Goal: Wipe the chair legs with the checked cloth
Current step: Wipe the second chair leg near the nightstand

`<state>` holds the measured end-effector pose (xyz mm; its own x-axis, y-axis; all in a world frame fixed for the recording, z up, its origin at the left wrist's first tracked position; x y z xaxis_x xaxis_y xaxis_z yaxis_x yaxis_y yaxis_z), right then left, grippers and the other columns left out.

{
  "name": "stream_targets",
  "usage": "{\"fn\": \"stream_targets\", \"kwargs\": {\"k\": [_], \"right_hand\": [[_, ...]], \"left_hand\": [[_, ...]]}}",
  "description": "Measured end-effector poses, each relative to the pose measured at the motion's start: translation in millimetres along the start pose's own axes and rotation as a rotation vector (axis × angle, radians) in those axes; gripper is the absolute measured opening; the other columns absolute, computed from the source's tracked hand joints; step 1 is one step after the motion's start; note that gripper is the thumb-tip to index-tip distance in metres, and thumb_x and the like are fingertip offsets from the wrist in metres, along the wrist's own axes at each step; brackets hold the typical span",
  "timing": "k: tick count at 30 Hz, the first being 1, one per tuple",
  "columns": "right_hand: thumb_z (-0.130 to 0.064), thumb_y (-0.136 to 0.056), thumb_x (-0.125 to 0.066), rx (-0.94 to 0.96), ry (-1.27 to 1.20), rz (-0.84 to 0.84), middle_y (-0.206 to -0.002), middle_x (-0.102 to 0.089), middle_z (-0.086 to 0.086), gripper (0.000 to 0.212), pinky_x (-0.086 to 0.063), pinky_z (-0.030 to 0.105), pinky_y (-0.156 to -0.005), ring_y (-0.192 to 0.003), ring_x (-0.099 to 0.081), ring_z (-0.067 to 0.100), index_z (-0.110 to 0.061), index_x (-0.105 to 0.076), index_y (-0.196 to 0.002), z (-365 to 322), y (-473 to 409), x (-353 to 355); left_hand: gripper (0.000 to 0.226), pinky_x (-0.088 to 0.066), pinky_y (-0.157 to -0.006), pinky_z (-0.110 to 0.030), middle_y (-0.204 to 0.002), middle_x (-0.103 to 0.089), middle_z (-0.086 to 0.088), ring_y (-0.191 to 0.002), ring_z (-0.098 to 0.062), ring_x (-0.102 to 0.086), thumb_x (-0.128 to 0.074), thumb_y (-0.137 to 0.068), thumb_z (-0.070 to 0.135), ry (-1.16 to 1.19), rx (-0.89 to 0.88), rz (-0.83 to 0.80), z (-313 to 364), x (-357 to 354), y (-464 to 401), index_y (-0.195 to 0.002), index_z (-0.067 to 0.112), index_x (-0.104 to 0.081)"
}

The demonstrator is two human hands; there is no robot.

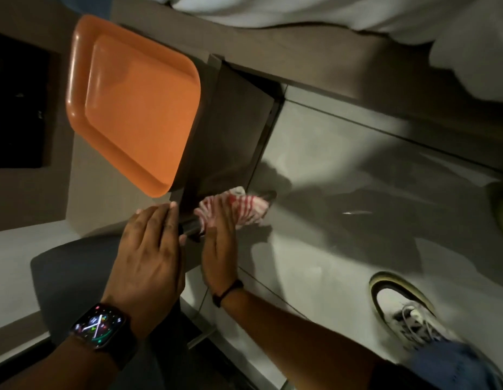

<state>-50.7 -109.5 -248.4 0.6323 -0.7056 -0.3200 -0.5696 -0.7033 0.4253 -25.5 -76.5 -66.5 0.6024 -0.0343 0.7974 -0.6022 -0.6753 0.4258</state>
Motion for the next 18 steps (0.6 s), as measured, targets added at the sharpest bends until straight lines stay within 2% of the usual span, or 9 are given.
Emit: {"fn": "stream_targets", "kwargs": {"k": [2,4,6,8,10,12,14,16,18], "right_hand": [[-0.046,-0.117,-0.019,0.064,0.145,-0.024,-0.176,-0.014,-0.031,0.048,-0.008,0.046,-0.140,-0.169,-0.015,0.006,-0.056,-0.016,-0.164,0,6,-2],[-0.048,-0.117,-0.018,0.183,0.265,-0.087,-0.172,-0.013,-0.040,0.047,0.003,0.033,-0.139,-0.166,-0.014,-0.002,-0.052,-0.021,-0.163,11,-2,5],[-0.046,-0.116,-0.023,0.208,0.331,-0.132,-0.172,-0.027,-0.031,0.047,-0.005,0.031,-0.139,-0.165,-0.023,0.001,-0.045,-0.034,-0.162,34,-43,19],[-0.042,-0.112,-0.025,0.143,0.380,-0.147,-0.167,-0.049,-0.007,0.052,-0.018,0.044,-0.137,-0.161,-0.036,0.015,-0.033,-0.053,-0.155,59,-71,32],[-0.041,-0.108,-0.022,0.080,0.426,-0.153,-0.160,-0.058,0.001,0.058,-0.022,0.050,-0.136,-0.157,-0.040,0.022,-0.028,-0.065,-0.145,79,-84,45],[-0.040,-0.108,-0.020,0.036,0.468,-0.166,-0.161,-0.058,0.001,0.061,-0.023,0.052,-0.135,-0.159,-0.038,0.023,-0.026,-0.066,-0.145,89,-89,54],[-0.034,-0.112,-0.027,0.062,0.437,-0.140,-0.158,-0.061,0.003,0.053,-0.031,0.054,-0.131,-0.155,-0.047,0.025,-0.023,-0.064,-0.147,74,-81,51],[-0.035,-0.113,-0.029,0.167,0.400,-0.130,-0.153,-0.065,0.003,0.050,-0.037,0.052,-0.127,-0.147,-0.055,0.026,-0.024,-0.062,-0.148,45,-61,32],[-0.043,-0.112,-0.026,0.282,0.420,-0.134,-0.152,-0.065,-0.001,0.051,-0.038,0.051,-0.123,-0.146,-0.056,0.024,-0.030,-0.057,-0.150,13,-40,10]], "left_hand": [[0.057,-0.032,-0.119,-0.063,-0.145,-0.050,-0.036,-0.136,-0.050,-0.044,-0.039,-0.102,0.023,0.005,-0.020,-0.057,0,-3,1,-0.149,-0.010,-0.039],[0.057,-0.031,-0.121,-0.063,-0.147,-0.049,-0.036,-0.139,-0.050,-0.043,-0.038,-0.102,0.023,0.045,0.009,-0.109,1,-4,0,-0.149,-0.010,-0.038],[0.057,-0.029,-0.122,-0.062,-0.147,-0.048,-0.035,-0.139,-0.049,-0.043,-0.037,-0.103,0.023,0.068,0.009,-0.106,-3,-9,-1,-0.149,-0.010,-0.039],[0.056,-0.026,-0.123,-0.060,-0.147,-0.048,-0.035,-0.139,-0.049,-0.043,-0.036,-0.104,0.023,0.073,-0.001,-0.047,-1,-11,-1,-0.149,-0.010,-0.038],[0.056,-0.024,-0.124,-0.060,-0.148,-0.047,-0.036,-0.140,-0.050,-0.041,-0.036,-0.105,0.023,0.078,0.000,0.000,-1,-13,-1,-0.150,-0.011,-0.037],[0.057,-0.023,-0.125,-0.059,-0.149,-0.046,-0.036,-0.142,-0.049,-0.039,-0.035,-0.105,0.024,0.065,0.010,-0.005,0,-14,-1,-0.150,-0.011,-0.036],[0.058,-0.023,-0.125,-0.060,-0.151,-0.045,-0.036,-0.143,-0.049,-0.038,-0.033,-0.106,0.025,0.062,0.012,-0.008,0,-15,0,-0.151,-0.010,-0.035],[0.058,-0.023,-0.125,-0.061,-0.152,-0.044,-0.036,-0.145,-0.049,-0.037,-0.033,-0.105,0.024,0.058,0.019,-0.024,2,-10,-1,-0.151,-0.011,-0.034],[0.057,-0.023,-0.125,-0.062,-0.152,-0.043,-0.037,-0.146,-0.050,-0.036,-0.037,-0.103,0.021,0.027,0.016,-0.035,4,-7,-2,-0.150,-0.012,-0.035]]}}
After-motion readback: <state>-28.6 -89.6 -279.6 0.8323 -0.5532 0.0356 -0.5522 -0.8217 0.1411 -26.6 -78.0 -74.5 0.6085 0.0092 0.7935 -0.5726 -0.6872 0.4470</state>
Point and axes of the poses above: each hand's wrist, its own y-axis away from the middle knuckle, its own x-axis out of the back of the hand, z = x × y, the point moved 2 cm from there along -y, towards the middle knuckle
